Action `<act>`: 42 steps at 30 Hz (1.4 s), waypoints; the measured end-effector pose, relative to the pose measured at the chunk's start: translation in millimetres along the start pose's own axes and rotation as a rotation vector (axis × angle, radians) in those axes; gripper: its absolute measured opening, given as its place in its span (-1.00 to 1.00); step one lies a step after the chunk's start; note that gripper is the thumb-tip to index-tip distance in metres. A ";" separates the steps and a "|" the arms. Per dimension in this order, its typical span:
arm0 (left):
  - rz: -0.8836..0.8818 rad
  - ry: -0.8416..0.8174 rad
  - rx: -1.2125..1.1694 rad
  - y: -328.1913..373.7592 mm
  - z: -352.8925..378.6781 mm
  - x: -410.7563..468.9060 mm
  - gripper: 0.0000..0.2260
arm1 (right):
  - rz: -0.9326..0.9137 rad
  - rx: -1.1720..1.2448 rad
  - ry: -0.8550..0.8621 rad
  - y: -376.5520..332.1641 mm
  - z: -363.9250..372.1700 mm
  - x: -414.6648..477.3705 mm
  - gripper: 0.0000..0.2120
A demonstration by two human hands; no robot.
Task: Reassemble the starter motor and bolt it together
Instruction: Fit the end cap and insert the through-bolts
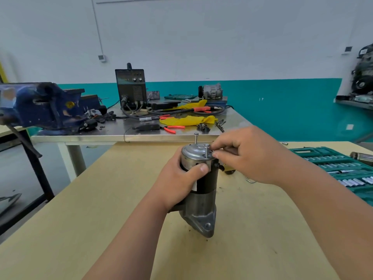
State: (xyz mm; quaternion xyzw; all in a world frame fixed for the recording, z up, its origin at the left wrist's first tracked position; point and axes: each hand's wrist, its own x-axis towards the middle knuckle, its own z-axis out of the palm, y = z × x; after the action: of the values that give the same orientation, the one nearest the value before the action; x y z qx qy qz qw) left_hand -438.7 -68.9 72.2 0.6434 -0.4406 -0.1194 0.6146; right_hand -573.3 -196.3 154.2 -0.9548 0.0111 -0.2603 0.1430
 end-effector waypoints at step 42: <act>-0.070 0.051 0.135 17.5 21.1 -8.3 -0.50 | 0.079 -0.119 -0.271 -1.5 -34.4 7.9 -0.76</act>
State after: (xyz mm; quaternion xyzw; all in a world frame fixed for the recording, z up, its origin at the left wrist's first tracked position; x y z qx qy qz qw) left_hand -465.7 -74.9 80.1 0.7012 -0.4089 -0.0945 0.5764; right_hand -583.7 -204.8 186.9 -0.9868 0.0444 -0.1220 0.0966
